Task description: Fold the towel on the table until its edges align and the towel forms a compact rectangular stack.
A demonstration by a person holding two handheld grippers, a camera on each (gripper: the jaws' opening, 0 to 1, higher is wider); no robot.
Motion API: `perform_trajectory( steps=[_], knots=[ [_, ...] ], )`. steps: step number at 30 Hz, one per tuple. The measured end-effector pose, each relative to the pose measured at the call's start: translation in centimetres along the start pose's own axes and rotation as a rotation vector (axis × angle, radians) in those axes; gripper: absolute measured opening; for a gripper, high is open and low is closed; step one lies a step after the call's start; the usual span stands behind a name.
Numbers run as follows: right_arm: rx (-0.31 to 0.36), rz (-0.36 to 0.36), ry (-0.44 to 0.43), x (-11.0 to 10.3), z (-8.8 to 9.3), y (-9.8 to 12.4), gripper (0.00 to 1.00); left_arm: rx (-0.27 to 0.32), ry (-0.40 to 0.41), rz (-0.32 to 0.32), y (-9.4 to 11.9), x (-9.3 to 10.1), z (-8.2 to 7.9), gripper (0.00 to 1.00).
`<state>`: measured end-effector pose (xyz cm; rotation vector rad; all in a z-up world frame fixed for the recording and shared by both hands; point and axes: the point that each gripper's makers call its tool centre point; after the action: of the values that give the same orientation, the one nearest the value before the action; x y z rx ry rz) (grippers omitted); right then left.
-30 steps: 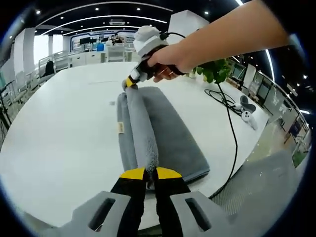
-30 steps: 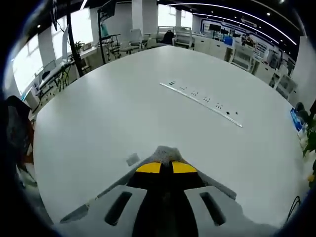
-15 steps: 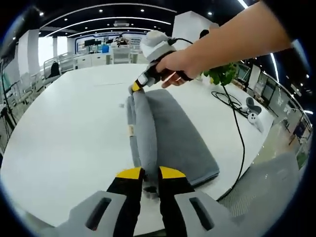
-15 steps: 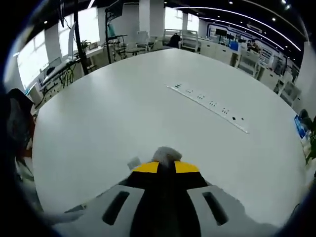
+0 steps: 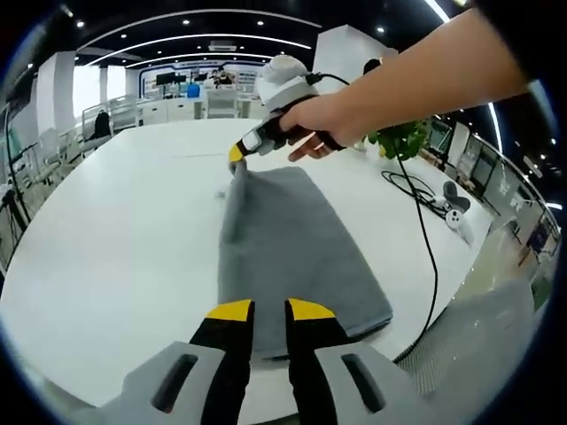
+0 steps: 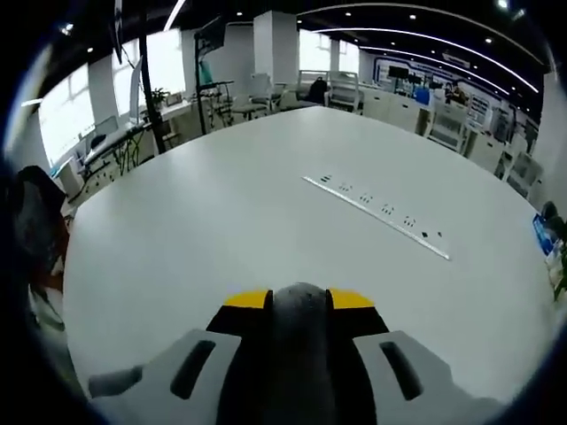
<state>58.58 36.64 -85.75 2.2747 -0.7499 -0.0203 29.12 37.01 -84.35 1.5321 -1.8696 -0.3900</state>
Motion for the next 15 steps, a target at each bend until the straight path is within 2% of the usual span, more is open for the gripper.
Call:
perform_trajectory(
  steps=[4,5,8,13,15],
  knots=[
    [0.004,0.01,-0.012,0.1,0.0,1.2,0.24,0.004,0.002,-0.001,0.0,0.0,-0.1,0.14],
    [0.005,0.014,-0.013,-0.5,0.0,2.2,0.24,0.002,0.0,0.001,0.0,0.0,-0.1,0.14],
    [0.008,0.018,-0.018,0.6,0.2,1.6,0.24,-0.004,-0.004,0.002,-0.3,-0.1,-0.1,0.14],
    [0.018,0.019,-0.037,0.3,0.1,2.7,0.27,-0.01,-0.001,0.006,-0.7,-0.3,-0.2,0.15],
    [0.008,0.015,-0.038,0.9,0.5,1.7,0.28,-0.03,-0.003,-0.006,-1.1,-1.1,0.4,0.15]
  ],
)
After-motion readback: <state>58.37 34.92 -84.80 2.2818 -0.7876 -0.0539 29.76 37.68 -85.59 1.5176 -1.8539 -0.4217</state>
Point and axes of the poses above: the point that each gripper's makers call its tool centre point, and the gripper's own axes: y roughly backward along the fingers, x roughly to its right, z roughly out of its underside, and after that the axes turned 15 degrees about y, right-handed
